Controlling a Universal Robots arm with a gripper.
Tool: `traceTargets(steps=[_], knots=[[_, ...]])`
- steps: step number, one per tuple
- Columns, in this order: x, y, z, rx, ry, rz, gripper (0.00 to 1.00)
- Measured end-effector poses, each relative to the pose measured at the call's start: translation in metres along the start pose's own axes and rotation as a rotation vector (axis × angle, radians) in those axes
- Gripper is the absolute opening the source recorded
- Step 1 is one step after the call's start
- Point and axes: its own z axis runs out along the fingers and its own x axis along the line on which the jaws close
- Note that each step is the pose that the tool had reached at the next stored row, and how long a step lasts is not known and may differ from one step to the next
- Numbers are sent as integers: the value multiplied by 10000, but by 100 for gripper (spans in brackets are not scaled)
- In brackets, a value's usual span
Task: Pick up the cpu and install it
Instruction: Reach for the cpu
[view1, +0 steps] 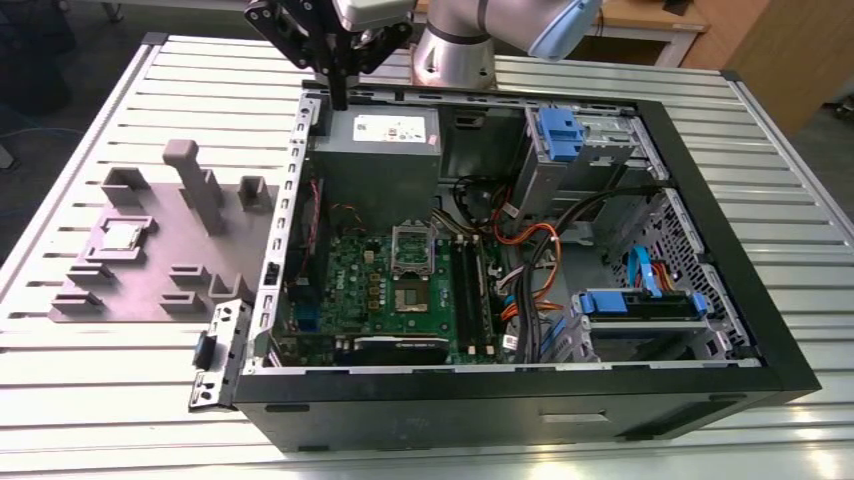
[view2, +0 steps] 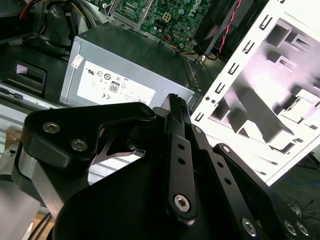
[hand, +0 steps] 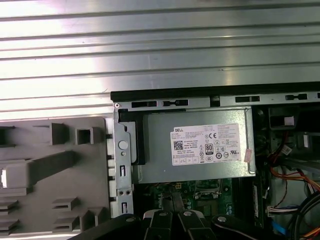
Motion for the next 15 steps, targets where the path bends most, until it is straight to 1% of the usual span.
traceTargets(steps=[8,9,15], knots=[[18,-1,0,-1,0,-1,11],[38,-3,0,-1,0,0,11],[53,-4,0,-1,0,0,11]])
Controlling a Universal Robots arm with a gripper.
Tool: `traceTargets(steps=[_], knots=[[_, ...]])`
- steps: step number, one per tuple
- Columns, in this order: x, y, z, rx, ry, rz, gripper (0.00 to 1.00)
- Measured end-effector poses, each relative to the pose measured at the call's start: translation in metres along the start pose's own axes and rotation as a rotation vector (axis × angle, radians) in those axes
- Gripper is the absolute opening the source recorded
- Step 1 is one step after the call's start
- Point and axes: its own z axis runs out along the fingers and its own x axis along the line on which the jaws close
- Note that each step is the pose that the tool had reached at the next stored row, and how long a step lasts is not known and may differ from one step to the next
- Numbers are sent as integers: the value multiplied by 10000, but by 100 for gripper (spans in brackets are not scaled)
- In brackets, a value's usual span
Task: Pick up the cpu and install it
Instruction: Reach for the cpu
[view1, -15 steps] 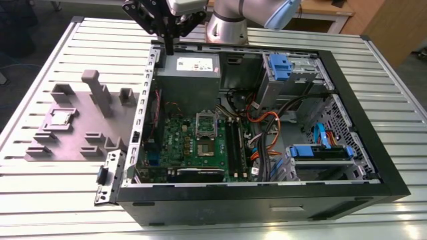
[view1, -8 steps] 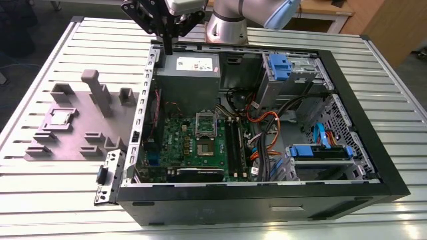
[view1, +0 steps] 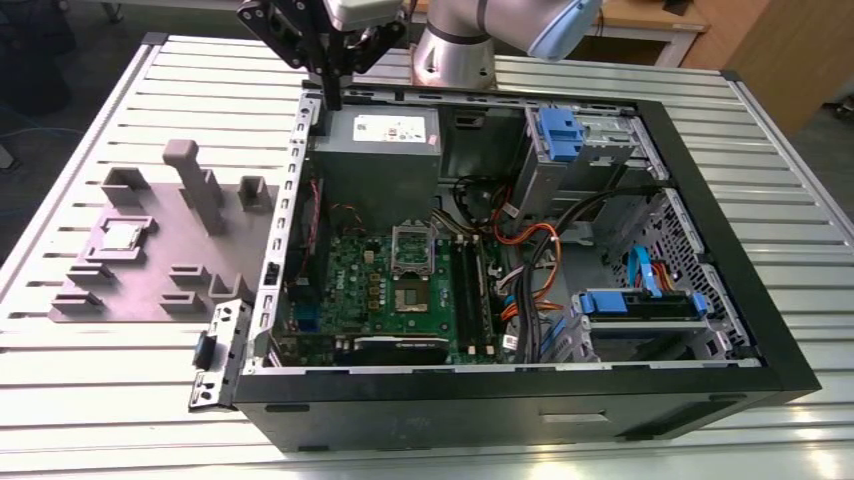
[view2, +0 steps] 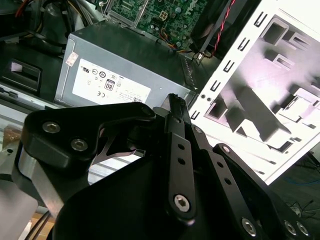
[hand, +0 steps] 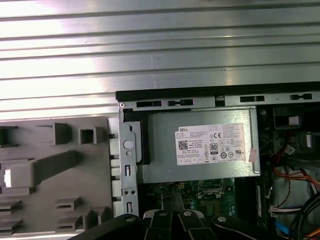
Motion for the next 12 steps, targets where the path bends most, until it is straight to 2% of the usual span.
traceTargets(steps=[12], knots=[[43,-3,0,0,0,0,11]])
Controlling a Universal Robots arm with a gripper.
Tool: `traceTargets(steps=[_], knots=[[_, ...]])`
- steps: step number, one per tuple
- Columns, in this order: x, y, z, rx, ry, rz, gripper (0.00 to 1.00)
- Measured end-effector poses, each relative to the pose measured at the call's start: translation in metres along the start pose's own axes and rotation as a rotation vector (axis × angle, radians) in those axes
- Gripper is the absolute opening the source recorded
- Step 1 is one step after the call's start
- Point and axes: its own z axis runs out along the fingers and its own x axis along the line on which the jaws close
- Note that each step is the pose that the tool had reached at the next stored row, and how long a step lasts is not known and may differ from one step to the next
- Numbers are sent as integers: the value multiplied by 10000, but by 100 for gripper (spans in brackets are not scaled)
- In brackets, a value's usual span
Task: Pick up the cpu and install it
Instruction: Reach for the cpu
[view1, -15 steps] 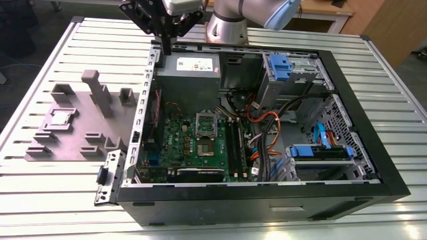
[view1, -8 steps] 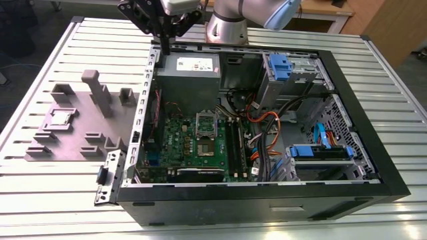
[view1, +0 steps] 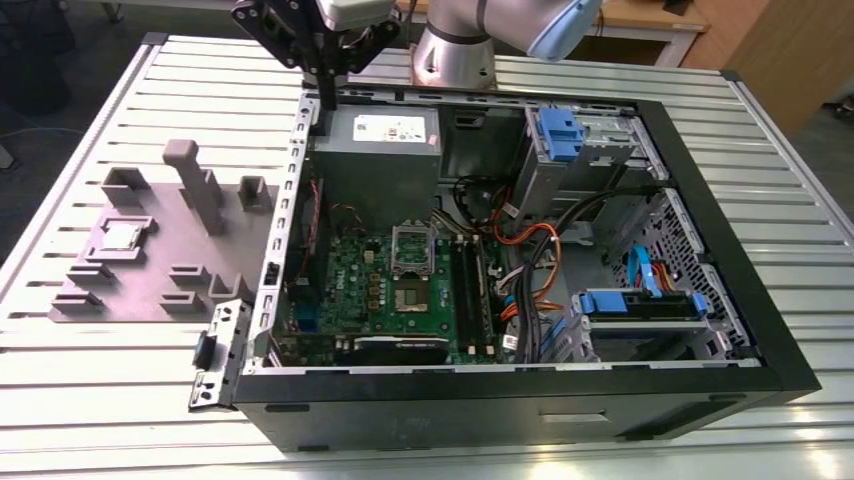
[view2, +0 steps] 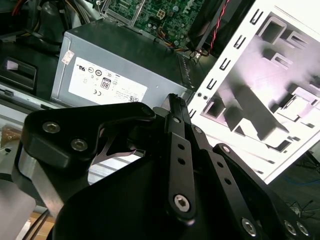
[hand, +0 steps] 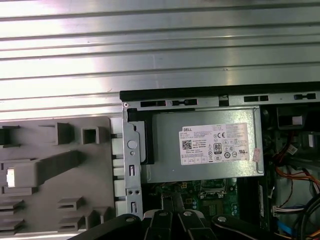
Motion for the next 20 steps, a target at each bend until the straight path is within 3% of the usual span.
traceTargets(steps=[20], knots=[[57,-4,-1,0,1,0,11]])
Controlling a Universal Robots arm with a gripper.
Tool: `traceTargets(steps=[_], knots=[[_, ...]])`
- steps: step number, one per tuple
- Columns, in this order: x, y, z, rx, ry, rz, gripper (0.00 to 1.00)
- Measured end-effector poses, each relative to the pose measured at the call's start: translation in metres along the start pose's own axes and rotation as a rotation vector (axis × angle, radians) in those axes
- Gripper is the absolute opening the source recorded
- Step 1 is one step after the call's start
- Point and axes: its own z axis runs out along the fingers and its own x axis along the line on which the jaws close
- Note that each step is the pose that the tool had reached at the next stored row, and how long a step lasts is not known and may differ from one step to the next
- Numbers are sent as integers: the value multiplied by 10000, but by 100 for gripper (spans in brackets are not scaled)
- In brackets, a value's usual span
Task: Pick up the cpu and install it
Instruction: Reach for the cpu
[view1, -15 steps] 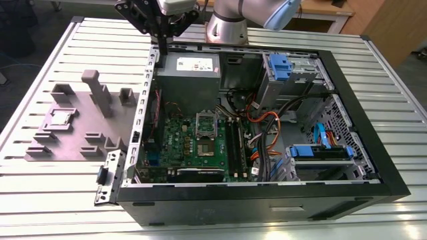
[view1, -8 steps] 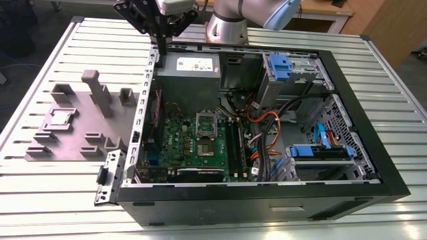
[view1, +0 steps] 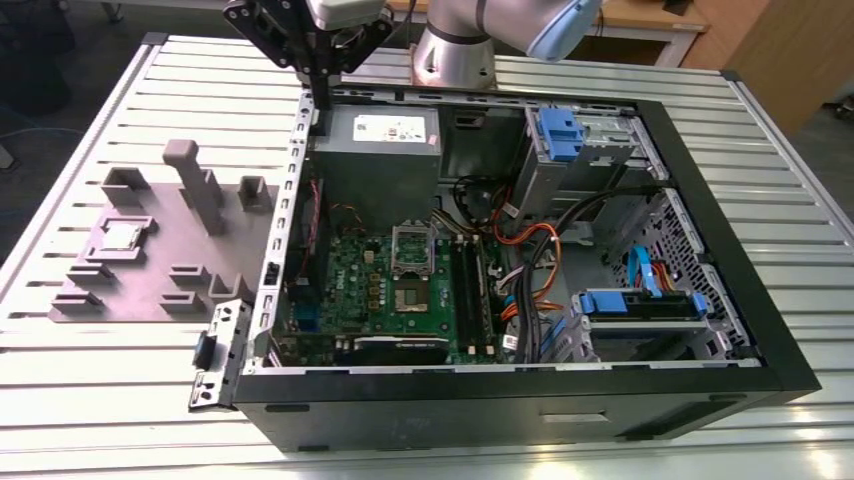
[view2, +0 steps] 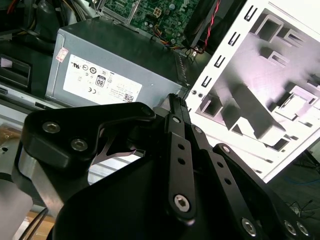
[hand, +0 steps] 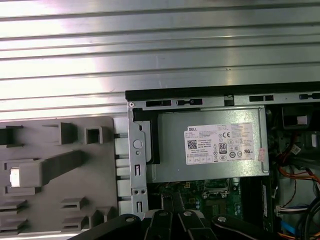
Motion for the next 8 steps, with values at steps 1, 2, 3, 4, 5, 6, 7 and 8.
traceTargets(steps=[1,2,3,4,5,6,7,8], knots=[[1,0,0,0,0,0,11],[2,0,0,0,0,0,11],[4,0,0,0,0,1,11],[7,-1,0,1,0,1,11],[9,-1,0,0,0,1,11],[12,-1,0,0,0,1,11],[15,-1,0,0,0,0,11],[19,-1,0,-1,0,0,11]])
